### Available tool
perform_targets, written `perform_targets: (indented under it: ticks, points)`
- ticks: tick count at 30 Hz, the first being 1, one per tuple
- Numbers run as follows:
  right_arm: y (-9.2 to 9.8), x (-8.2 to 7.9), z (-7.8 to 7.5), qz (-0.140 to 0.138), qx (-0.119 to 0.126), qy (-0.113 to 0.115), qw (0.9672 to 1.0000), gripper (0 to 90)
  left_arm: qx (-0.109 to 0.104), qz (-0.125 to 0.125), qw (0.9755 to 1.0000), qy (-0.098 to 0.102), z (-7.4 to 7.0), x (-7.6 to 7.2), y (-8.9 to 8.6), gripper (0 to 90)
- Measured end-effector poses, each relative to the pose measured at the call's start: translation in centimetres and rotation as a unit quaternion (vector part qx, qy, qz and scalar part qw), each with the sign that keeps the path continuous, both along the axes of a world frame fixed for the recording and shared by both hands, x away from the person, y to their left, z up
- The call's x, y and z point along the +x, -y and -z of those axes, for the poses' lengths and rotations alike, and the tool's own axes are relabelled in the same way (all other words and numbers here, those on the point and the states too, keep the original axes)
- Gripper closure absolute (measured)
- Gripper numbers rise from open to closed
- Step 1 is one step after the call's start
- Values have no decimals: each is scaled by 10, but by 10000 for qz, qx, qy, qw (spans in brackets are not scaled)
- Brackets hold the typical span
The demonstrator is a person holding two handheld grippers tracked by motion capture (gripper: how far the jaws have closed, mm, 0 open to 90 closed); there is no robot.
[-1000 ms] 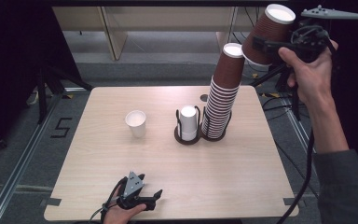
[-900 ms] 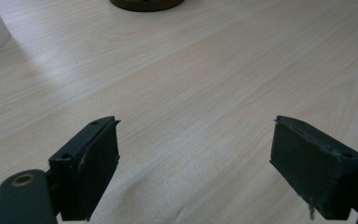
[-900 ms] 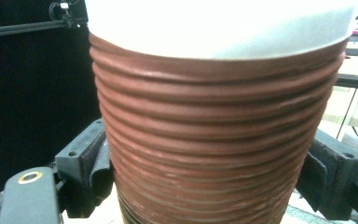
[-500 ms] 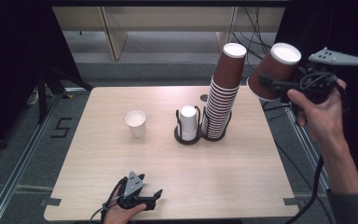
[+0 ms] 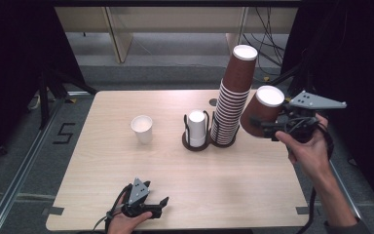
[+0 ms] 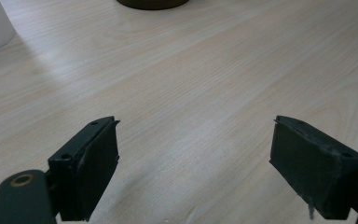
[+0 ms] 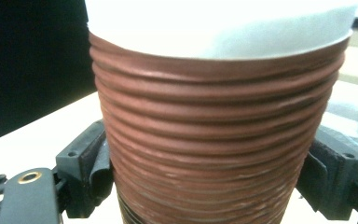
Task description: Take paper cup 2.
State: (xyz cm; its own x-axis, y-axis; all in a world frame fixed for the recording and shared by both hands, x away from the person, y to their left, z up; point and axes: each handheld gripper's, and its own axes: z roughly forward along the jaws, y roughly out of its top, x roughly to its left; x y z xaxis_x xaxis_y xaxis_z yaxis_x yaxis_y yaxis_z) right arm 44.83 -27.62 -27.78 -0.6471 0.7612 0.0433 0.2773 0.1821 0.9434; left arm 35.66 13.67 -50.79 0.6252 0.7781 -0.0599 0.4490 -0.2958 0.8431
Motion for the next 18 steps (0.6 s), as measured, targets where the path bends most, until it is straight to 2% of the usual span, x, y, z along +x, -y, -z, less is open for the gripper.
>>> perform_targets:
  ticks: [4,10,11,13,14,15,16,18]
  points:
    - [-15,-5,22,-233,-70,-62,9997,168,-28,14,10000,36,-1,1,0,147]
    - [-33,-8,53,-503,-10,-149,9986,168,-43,23,10000,77,-1,1,1,147]
    - [-38,-9,59,-553,47,-276,9981,168,-56,11,9999,105,-1,1,1,147]
    - [-43,-9,67,-612,16,-261,9978,168,-57,36,9999,94,0,1,1,147]
    - [-46,-10,71,-674,126,-344,9971,168,-63,23,9999,105,0,1,1,147]
    - [-49,-9,76,-711,82,-242,9971,169,-60,21,9999,106,0,1,1,147]
    - [-52,-10,78,-715,165,-321,9968,168,-43,31,9999,111,-1,1,1,147]
    - [-56,-10,83,-833,108,-361,9958,168,-56,24,9999,124,0,1,2,147]
